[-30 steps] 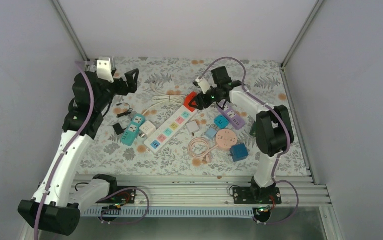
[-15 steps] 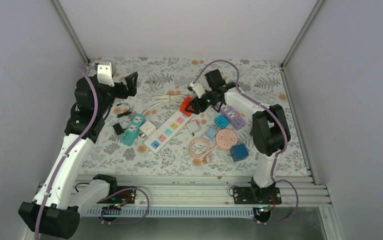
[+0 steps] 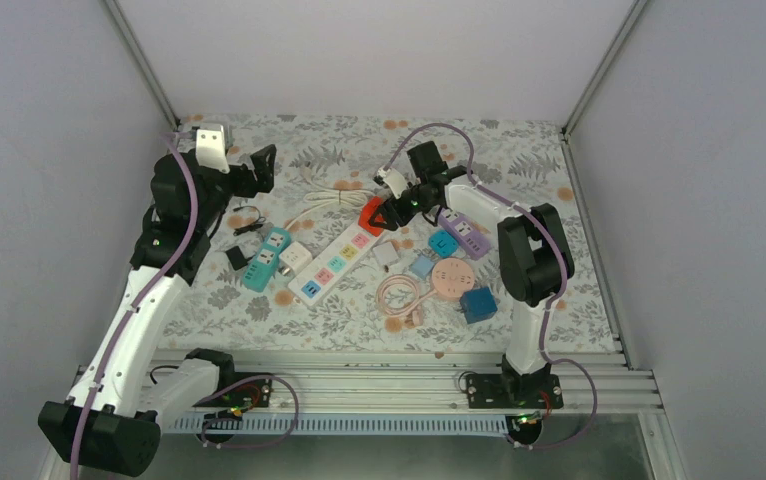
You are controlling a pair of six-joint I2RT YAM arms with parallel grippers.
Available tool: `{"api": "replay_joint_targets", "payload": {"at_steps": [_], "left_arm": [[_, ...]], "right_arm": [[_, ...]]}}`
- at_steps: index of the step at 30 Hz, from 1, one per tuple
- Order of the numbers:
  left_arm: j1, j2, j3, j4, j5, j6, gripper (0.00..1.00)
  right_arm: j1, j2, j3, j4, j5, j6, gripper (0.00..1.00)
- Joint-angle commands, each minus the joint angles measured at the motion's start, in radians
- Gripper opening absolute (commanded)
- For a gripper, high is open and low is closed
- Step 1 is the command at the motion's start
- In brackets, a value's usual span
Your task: Insert the plug
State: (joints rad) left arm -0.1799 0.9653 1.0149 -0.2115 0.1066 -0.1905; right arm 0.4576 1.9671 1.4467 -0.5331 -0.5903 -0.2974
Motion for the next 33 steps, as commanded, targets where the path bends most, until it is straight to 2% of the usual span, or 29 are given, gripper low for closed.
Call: {"api": "replay_joint_targets", "payload": {"at_steps": [1, 19, 33], "left_arm": [[0.008, 0.003, -0.004, 0.015, 0.007, 0.021, 1.00], [0.009, -0.020, -0.019, 0.013, -0.036, 0.033, 1.00], [0.013, -0.013, -0.015, 0.002, -0.071, 0.052, 1.00]], "right_arm": [[0.007, 0.006, 0.005, 0.025, -0.021, -0.022, 0.40], [0.009, -0.011, -0.012, 0.010, -0.028, -0.033, 0.40], [0.061, 0.009, -0.002, -0.005, 0.276, 0.037, 0.40]]}}
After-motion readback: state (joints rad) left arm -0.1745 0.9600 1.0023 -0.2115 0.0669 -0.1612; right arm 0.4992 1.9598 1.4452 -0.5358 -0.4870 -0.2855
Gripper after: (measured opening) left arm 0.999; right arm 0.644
